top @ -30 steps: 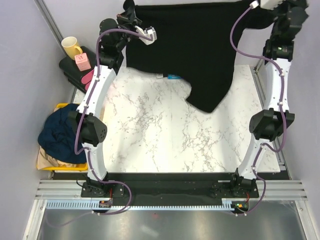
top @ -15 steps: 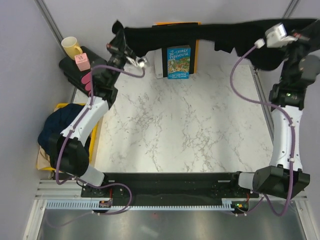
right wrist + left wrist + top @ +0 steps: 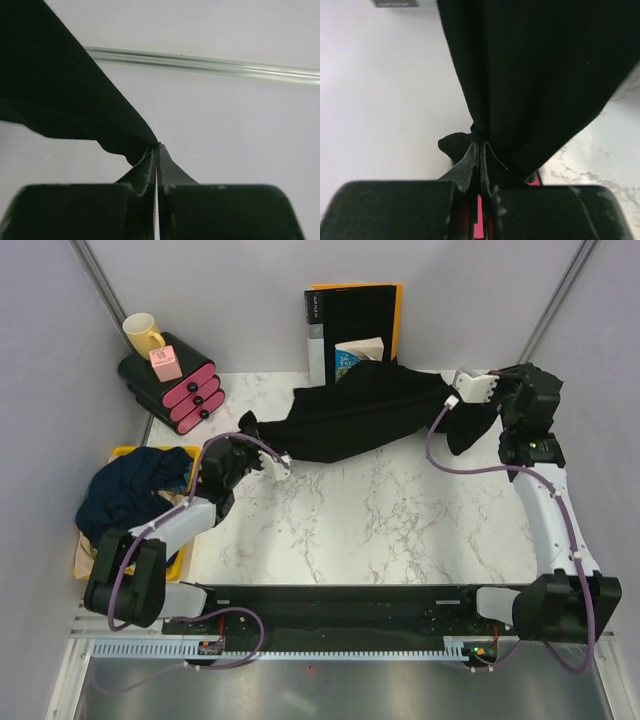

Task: Fold and stack the t-shirts
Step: Flatten the tshirt out

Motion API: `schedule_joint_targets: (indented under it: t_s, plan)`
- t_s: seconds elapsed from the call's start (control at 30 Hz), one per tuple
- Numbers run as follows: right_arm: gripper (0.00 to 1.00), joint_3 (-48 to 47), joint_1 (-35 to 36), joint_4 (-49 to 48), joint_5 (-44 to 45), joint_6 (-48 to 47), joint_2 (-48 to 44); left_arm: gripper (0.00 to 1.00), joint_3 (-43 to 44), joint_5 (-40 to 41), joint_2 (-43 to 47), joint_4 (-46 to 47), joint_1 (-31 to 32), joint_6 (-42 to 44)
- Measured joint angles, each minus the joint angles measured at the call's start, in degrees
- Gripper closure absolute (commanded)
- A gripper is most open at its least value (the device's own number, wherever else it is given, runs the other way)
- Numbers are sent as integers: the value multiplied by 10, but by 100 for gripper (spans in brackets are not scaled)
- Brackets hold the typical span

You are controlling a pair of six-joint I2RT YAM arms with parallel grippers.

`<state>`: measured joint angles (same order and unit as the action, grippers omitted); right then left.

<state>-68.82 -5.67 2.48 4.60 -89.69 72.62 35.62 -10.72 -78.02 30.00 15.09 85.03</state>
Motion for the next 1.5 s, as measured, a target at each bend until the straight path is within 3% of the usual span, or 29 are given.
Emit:
schedule_joint_targets:
  t_s: [0.17, 0.33, 0.5, 0.67, 1.17, 1.5]
  plan:
    - [100, -1, 75, 99, 78, -6, -50, 98, 0, 8, 63, -34, -6, -14]
    - [100, -26, 126, 199, 141, 61, -32, 98, 0, 14, 88, -89, -10, -35]
    - [100, -13, 129, 269, 146, 149, -23, 98, -1, 5, 104, -171, -14, -47]
    - [100, 30, 129, 329, 123, 178, -24, 98, 2, -30, 137, -293, -23, -47]
    - [100, 23, 129, 605, 40, 131, 20, 98, 90, -84, 149, -650, -51, -16]
    - [100, 41, 129, 706, 47, 63, 10, 98, 170, -99, 116, -843, -51, 31]
